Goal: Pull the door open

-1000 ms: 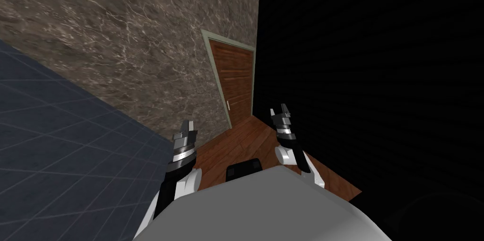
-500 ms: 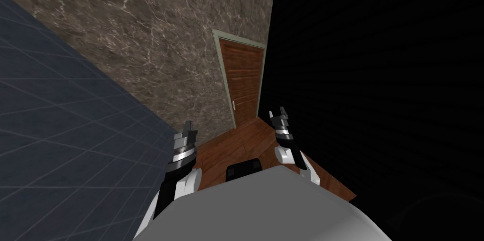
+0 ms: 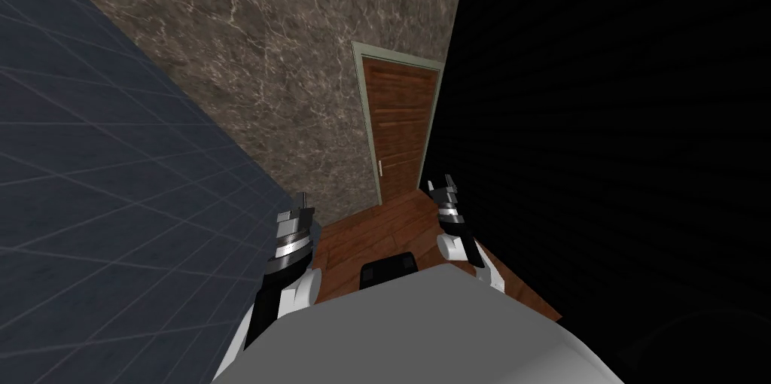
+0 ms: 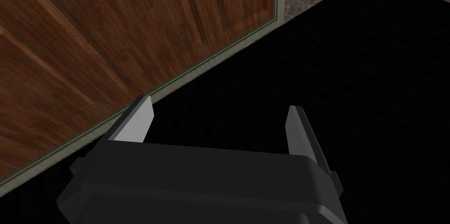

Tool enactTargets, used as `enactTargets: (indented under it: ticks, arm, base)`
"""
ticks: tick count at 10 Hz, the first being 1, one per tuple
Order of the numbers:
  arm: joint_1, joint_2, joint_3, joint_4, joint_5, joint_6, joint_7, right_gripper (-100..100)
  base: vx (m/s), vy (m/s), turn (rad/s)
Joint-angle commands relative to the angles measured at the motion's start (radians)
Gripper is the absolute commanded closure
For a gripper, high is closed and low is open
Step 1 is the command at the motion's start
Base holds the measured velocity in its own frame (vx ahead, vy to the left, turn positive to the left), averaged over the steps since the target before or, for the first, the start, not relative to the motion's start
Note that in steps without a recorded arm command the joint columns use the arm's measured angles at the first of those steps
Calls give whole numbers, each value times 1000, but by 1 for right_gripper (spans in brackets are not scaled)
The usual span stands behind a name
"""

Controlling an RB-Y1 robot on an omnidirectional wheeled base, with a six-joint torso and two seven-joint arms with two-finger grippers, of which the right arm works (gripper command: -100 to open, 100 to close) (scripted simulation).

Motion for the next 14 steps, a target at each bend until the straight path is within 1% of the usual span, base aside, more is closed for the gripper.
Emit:
enactTargets:
  ticks: [1,7,14]
  arm:
    - [-7,-8,-7,35,-16,-12,-32,-100]
    - [-33,-24,-24,163,-74,-51,-140,-100]
    - [-66,-34,-46,328,-148,-102,-280,-100]
  base:
    - [81,-7,246]
    - [87,-27,198]
    - [85,-37,206]
